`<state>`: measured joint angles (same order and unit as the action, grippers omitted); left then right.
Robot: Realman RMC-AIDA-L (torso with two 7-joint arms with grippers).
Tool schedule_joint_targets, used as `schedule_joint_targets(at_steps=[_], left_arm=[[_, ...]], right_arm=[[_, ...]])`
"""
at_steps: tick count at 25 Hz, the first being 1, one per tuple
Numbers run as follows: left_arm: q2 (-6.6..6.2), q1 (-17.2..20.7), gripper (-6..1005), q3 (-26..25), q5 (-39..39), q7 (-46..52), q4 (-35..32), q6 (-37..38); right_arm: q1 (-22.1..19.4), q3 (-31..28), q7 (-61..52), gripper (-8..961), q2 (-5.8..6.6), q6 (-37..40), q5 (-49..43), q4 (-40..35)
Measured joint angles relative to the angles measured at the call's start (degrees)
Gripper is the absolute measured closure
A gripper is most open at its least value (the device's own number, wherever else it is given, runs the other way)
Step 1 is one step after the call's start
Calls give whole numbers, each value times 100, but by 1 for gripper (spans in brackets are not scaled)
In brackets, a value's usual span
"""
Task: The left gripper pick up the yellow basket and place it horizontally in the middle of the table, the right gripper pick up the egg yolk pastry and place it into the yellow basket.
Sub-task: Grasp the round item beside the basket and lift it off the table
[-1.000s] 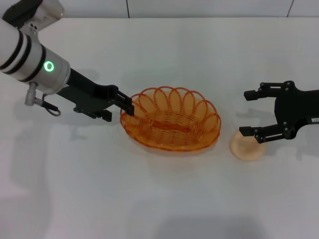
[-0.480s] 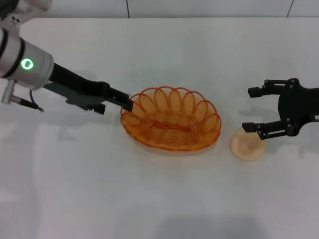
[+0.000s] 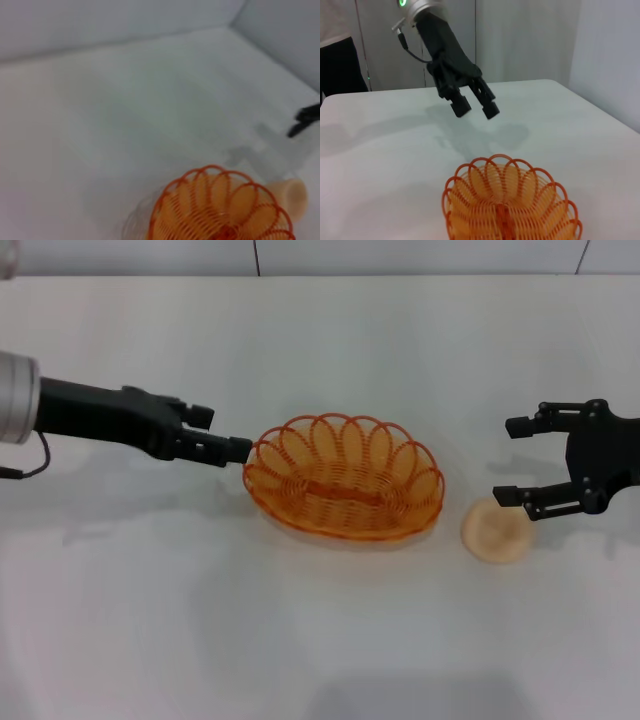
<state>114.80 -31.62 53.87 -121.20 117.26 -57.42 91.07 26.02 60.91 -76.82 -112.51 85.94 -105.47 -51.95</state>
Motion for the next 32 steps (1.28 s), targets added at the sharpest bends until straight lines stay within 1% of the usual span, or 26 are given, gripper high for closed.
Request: schedule_joint_targets(at_steps=[3, 4, 7, 9, 12, 15, 19, 20, 23, 27, 32], left_arm=[[-24, 210, 104, -31, 327, -1144, 32, 82], [-24, 210, 105, -31, 327, -1144, 32, 82], [-36, 227, 105, -30, 350, -1829, 139, 315], [-57, 189, 105, -18, 289, -2235, 258, 601], [-81, 164, 105, -14, 146, -2637, 358, 868], [-86, 206, 104, -28, 57, -2910, 360, 965], [-146, 307, 104, -77, 56, -3109, 328, 1043], [-174, 379, 104, -265, 62, -3330, 323, 1092], [-179, 480, 104, -596, 48, -3668, 390, 1133], [-201, 519, 104, -707, 41, -3915, 567, 1127], [-213, 508, 105, -690, 27, -4024, 729, 1100]], right_arm=[[-19, 0, -2, 112, 1, 12, 0, 0], [-22, 0, -5, 112, 1, 13, 0, 0], [-25, 0, -36, 112, 1, 15, 0, 2], [-20, 0, -102, 112, -2, 19, 0, 5], [-15, 0, -160, 111, -4, 60, 0, 5], [-9, 2, -211, 111, -2, 153, 0, 5], [6, 29, -426, 111, 47, 187, 0, 6], [8, 31, -485, 111, 58, 198, -19, -4], [15, 17, -745, 111, 62, 236, -199, -143], [42, 69, -1308, 111, 10, 246, -600, -549], [205, 158, -1957, 112, -134, 273, -1353, -1009]])
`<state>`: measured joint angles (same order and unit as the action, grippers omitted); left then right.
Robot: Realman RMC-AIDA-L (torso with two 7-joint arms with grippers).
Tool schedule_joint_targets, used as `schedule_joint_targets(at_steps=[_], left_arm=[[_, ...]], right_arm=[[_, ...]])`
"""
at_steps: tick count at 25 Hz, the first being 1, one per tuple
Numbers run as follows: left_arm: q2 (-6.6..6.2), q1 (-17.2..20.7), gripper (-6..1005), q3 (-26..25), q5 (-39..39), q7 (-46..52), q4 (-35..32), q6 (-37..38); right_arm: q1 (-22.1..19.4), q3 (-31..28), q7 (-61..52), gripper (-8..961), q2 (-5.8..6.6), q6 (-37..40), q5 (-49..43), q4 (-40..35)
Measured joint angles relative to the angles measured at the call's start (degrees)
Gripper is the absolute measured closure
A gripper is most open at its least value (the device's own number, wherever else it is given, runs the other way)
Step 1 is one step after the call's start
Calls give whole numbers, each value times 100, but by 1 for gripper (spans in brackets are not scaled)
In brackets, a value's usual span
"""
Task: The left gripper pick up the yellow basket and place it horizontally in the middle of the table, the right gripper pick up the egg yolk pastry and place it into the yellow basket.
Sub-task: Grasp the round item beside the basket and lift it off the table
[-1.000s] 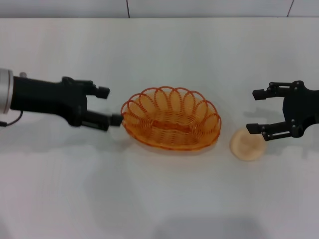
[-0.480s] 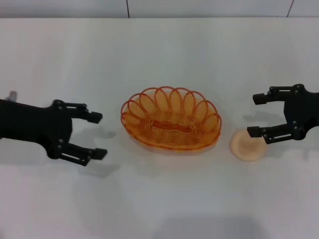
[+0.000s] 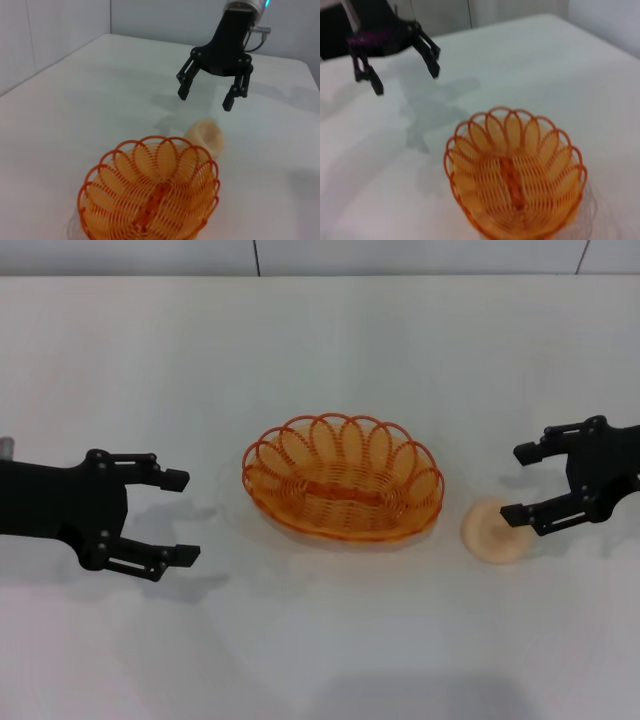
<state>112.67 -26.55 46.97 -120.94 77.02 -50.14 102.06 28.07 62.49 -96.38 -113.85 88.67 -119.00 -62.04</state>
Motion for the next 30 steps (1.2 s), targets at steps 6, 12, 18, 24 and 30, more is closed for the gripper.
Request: schedule_joint_targets(at_steps=[6, 12, 18, 24, 30], left_arm=[[23, -32, 105, 11, -7, -28, 7, 11], [44, -31, 105, 8, 13, -212, 15, 41], [54, -34, 104, 7, 24, -243, 29, 52], [72, -5, 104, 15, 6, -253, 52, 28], [107, 57, 104, 18, -18, -389, 87, 43]], right_arm=[[277, 95, -528, 112, -12, 328, -465, -211], [540, 97, -1081, 113, 0, 502, -929, -473], [817, 86, -1454, 113, 25, 652, -1198, -481], [736, 158, -1430, 114, -136, 390, -1205, -401], [648, 192, -1456, 115, -142, 200, -1144, -192]])
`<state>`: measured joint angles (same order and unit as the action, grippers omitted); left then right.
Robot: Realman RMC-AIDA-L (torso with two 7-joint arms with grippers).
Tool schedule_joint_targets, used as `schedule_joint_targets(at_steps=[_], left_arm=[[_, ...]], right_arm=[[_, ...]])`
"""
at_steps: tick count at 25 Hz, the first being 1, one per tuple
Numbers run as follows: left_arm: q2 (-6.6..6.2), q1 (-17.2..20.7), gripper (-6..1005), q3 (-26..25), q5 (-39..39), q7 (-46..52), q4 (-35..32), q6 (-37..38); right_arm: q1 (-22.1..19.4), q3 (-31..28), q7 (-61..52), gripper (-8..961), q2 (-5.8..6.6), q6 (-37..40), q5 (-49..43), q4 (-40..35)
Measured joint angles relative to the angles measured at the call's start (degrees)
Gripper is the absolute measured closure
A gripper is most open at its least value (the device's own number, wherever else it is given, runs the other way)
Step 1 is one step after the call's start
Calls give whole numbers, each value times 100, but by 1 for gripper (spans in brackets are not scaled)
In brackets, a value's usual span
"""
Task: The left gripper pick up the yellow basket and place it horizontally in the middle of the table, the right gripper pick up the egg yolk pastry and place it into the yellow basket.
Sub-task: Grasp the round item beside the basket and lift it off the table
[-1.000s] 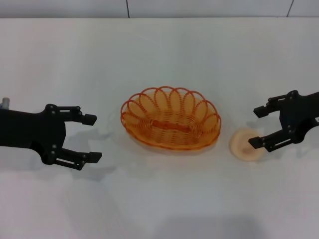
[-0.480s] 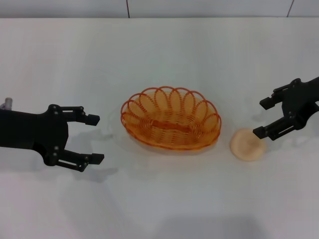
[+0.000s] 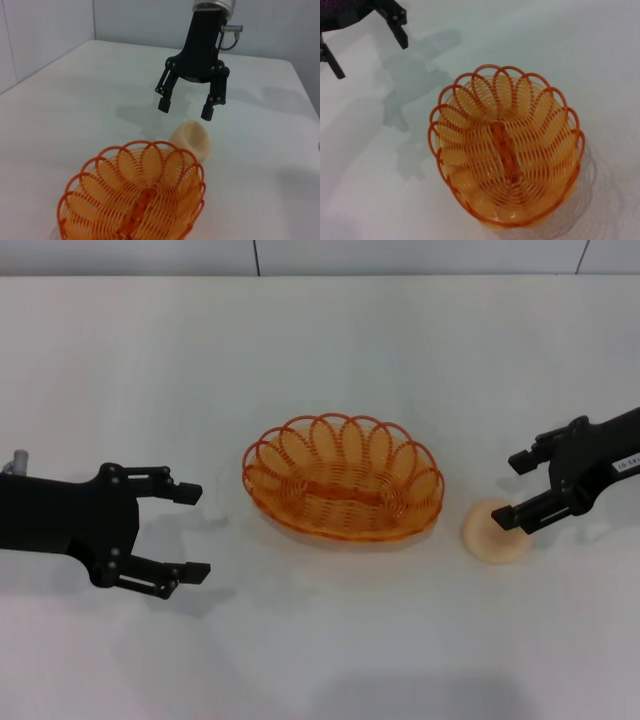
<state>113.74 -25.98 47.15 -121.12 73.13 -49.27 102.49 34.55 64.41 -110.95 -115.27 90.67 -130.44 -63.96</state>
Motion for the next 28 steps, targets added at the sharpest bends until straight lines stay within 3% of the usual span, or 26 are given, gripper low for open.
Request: schedule_joint_targets(at_steps=[13, 19, 21, 28], left_arm=[[-1, -27, 105, 8, -234, -33, 119, -35], [-1, -28, 105, 8, -262, -19, 119, -101], [-1, -32, 105, 3, -263, -15, 119, -102], [8, -34, 104, -19, -264, 6, 119, -178]], right_arm=[[-16, 28, -215, 116, -12, -335, -39, 401], [-1, 28, -227, 311, -13, -447, -44, 530], [-4, 29, -227, 523, -13, -452, -55, 535], [-21, 93, -239, 812, -13, -462, -66, 555]])
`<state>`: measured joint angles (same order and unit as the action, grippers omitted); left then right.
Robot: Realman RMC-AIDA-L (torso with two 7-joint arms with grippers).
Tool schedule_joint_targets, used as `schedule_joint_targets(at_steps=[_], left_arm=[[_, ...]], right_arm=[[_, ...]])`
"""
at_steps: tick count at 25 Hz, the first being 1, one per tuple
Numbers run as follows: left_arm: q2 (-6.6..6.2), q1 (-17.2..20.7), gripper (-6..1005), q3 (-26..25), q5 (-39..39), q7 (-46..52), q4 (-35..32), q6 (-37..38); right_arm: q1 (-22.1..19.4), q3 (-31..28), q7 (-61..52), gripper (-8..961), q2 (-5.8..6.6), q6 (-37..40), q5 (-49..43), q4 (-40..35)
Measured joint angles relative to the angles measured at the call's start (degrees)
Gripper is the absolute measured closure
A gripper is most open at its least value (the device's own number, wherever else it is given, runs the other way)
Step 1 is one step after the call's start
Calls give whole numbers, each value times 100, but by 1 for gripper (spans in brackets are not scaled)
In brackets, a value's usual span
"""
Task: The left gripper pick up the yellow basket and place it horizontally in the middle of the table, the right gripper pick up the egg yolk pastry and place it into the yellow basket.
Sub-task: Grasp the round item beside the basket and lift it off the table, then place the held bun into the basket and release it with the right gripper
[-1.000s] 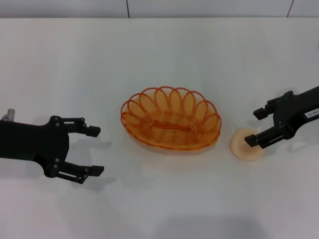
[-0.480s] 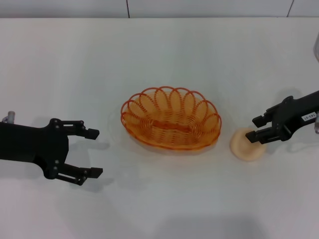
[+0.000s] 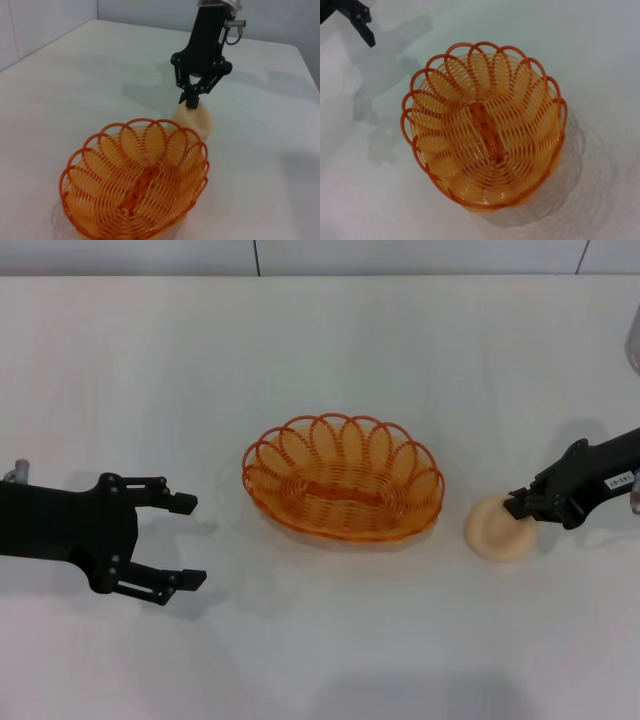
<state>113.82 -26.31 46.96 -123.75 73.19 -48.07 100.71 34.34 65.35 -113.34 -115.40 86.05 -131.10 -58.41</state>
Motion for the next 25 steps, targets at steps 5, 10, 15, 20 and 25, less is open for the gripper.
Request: schedule_joint_targets(at_steps=[5, 10, 15, 20, 25], left_arm=[[12, 3, 105, -3, 0, -5, 0, -16], [23, 4, 104, -3, 0, -28, 0, -17], [26, 44, 105, -3, 1, -33, 0, -17], [26, 59, 104, -3, 1, -48, 0, -17], [33, 73, 105, -3, 1, -59, 0, -16]], right_arm=[[2, 16, -2, 937, 0, -1, 0, 48], [3, 16, 28, 945, 1, 33, 5, 45], [2, -94, 19, 945, 27, 215, 53, -178], [40, -494, 20, 945, 94, 664, 55, -643], [236, -957, 10, 944, 153, 947, 94, -934]])
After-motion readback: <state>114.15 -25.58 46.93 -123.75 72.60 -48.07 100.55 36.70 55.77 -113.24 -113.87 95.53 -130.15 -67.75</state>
